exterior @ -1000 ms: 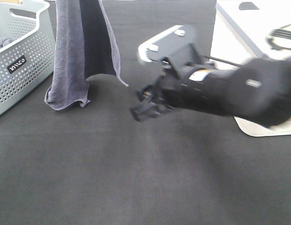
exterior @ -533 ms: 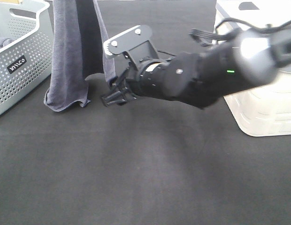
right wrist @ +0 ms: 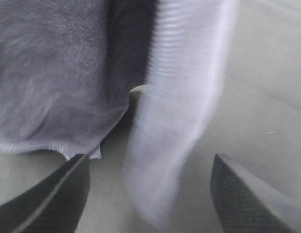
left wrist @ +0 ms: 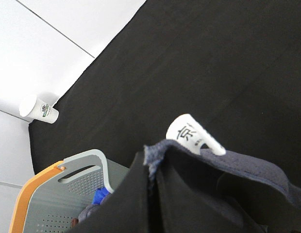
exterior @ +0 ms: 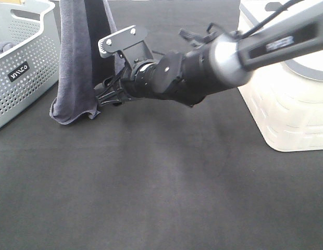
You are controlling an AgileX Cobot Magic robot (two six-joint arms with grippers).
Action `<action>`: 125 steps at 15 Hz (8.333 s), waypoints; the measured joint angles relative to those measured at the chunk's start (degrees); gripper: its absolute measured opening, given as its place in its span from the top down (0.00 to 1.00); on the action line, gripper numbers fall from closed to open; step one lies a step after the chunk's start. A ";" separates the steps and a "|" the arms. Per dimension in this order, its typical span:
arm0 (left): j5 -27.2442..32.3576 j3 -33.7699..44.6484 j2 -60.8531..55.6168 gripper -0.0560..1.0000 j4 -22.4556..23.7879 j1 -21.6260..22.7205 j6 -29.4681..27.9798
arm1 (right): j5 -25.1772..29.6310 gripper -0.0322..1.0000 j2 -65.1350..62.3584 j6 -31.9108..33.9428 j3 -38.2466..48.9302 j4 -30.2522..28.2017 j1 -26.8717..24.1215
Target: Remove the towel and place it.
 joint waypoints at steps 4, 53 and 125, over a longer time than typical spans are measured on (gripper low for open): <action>0.00 0.00 0.00 0.95 0.00 0.00 0.06 | -5.33 0.29 5.39 1.89 -3.32 0.23 0.00; -69.39 23.32 3.50 0.95 -26.36 24.01 -22.46 | 56.78 0.95 -12.32 8.71 -36.38 -57.30 -18.85; 24.87 -6.99 -2.86 0.22 -34.43 30.25 -1.60 | 81.30 0.20 -29.16 34.78 -30.08 -42.28 -41.31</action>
